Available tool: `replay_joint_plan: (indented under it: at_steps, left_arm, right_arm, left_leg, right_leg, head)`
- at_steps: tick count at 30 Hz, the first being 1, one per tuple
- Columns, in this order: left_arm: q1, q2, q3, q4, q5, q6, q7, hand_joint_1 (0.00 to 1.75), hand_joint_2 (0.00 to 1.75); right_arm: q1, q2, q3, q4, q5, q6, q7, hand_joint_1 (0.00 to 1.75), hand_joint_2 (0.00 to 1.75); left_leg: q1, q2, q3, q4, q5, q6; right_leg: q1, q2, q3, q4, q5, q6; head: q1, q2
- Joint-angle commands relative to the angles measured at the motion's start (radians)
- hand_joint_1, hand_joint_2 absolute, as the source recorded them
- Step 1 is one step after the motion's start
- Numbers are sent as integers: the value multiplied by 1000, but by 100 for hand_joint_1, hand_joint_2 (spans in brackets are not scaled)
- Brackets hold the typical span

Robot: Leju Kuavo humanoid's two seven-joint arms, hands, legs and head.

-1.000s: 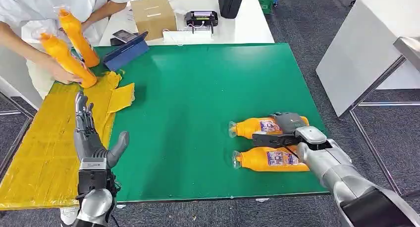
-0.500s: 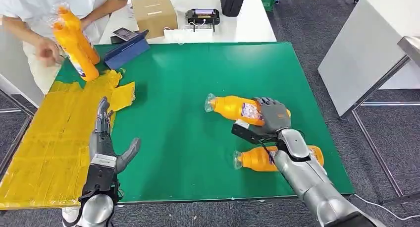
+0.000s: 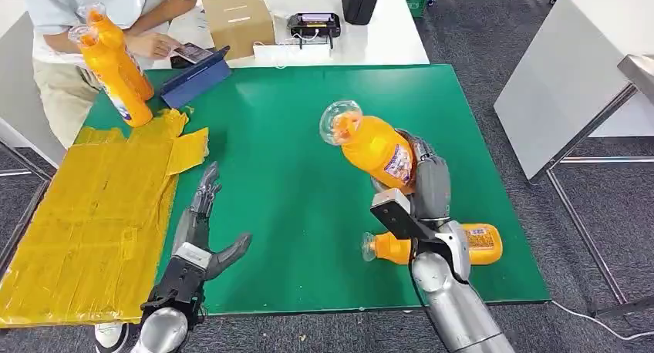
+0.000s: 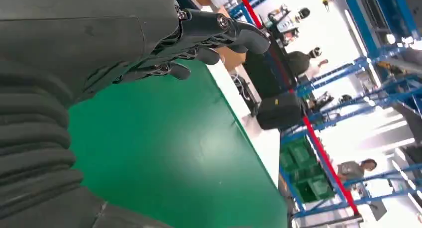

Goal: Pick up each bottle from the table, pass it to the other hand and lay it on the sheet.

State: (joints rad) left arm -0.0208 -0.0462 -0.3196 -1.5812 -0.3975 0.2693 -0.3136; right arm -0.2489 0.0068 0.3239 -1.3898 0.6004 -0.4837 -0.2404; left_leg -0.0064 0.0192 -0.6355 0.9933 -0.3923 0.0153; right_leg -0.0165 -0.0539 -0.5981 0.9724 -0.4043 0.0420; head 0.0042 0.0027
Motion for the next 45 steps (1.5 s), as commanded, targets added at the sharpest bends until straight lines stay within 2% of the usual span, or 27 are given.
replay_joint_plan:
  at_steps: [1, 2, 3, 6, 11, 16, 19, 20, 24, 28, 32, 34, 39, 40, 43, 45]
  left_arm:
    - [-36, 36, -49, 58, 1, -5, 8, 0, 175]
    - [-38, 35, -49, 57, 1, -5, 8, 0, 175]
    - [-47, 35, -57, 59, 0, -6, 5, 0, 175]
    - [-68, 35, -73, 71, 0, -12, 3, 0, 175]
    - [-102, 32, -112, 70, 25, -32, -7, 0, 175]
    - [-135, 35, -177, 45, 27, -27, -7, 0, 175]
    - [-155, 37, -207, 52, 28, -19, -8, 0, 175]
    - [-160, 37, -214, 58, 31, -16, -6, 0, 175]
    - [-171, 36, -221, 75, 36, -15, -6, 0, 175]
    - [-188, 31, -246, 92, 50, -33, -16, 0, 175]
    - [-183, 37, -297, 61, 40, -50, -31, 0, 175]
    - [-182, 39, -318, 57, -23, -11, -27, 0, 175]
    - [-194, 27, -329, 102, -86, 40, 7, 0, 175]
    - [-198, 24, -323, 119, -100, 49, 16, 0, 175]
    - [-198, 24, -323, 119, -100, 49, 16, 0, 175]
    - [-202, 20, -307, 143, -140, 70, 47, 0, 175]
  right_arm:
    - [16, 20, -14, -76, -77, 67, -27, 175, 175]
    - [17, 17, -7, -75, -126, 126, -34, 175, 175]
    - [23, 20, 7, -72, -238, 252, -60, 166, 175]
    - [25, 52, 35, -48, -367, 371, -94, 173, 175]
    - [2, 97, 92, 62, -409, 408, -81, 175, 175]
    - [-18, 136, 167, 230, -421, 421, -88, 175, 175]
    - [-40, 161, 217, 325, -424, 430, -91, 175, 175]
    - [-45, 165, 237, 342, -422, 433, -94, 175, 175]
    - [-50, 169, 272, 357, -406, 430, -95, 175, 175]
    - [-56, 186, 321, 381, -358, 403, -89, 175, 175]
    - [-63, 184, 319, 409, -368, 388, -89, 175, 175]
    - [-65, 181, 319, 412, -372, 381, -97, 175, 175]
    - [-52, 166, 361, 343, -282, 321, -113, 175, 175]
    - [-43, 164, 370, 320, -264, 306, -110, 173, 175]
    - [-43, 164, 370, 320, -264, 306, -110, 173, 175]
    - [-32, 152, 388, 284, -208, 259, -115, 175, 175]
  left_leg:
    - [1, -1, 3, 0, -1, -1]
    - [1, -2, 4, 1, -2, -1]
    - [1, -1, 3, 0, -1, -1]
    - [2, -2, 7, 1, -3, -2]
    - [2, 0, 6, 0, -2, -2]
    - [2, 0, 5, 0, -1, -1]
    - [3, 1, 9, 1, -4, -2]
    - [2, 1, 3, 0, -1, -1]
    - [3, 0, 8, 1, -3, -2]
    - [1, 0, 3, 0, -1, -1]
    - [2, 0, 5, 0, -2, -1]
    - [2, -1, 4, 0, -1, -1]
    - [2, -1, 6, 1, -2, -1]
    - [1, -1, 2, -1, 0, 0]
    - [1, -1, 3, 0, 0, -1]
    - [1, -1, 4, 0, -1, -1]
  right_leg:
    - [0, 3, 3, 0, -1, -1]
    - [1, 3, 5, 0, -2, -2]
    - [0, 3, 4, -1, -1, -1]
    - [1, 5, 8, -1, -3, -3]
    - [1, 6, 6, -1, -2, -2]
    - [1, 4, 6, -2, -1, -2]
    - [2, 8, 9, -2, -2, -3]
    - [1, 4, 4, -1, 0, -1]
    - [2, 7, 9, -1, -3, -3]
    - [1, 4, 3, -1, 0, -1]
    - [1, 4, 6, -1, -1, -2]
    - [1, 2, 5, -1, -1, -1]
    - [1, 4, 7, -1, -2, -2]
    - [0, 1, 3, -1, -1, -1]
    - [0, 2, 3, -1, -1, -1]
    - [1, 3, 5, -1, -1, -2]
  head:
    - [0, 0]
    - [0, 0]
    - [0, 0]
    - [0, 0]
    - [0, 0]
    - [0, 0]
    - [1, 0]
    - [0, 0]
    - [0, 0]
    - [0, 0]
    - [0, 0]
    - [1, 0]
    - [1, 0]
    - [0, 0]
    - [1, 0]
    - [0, 0]
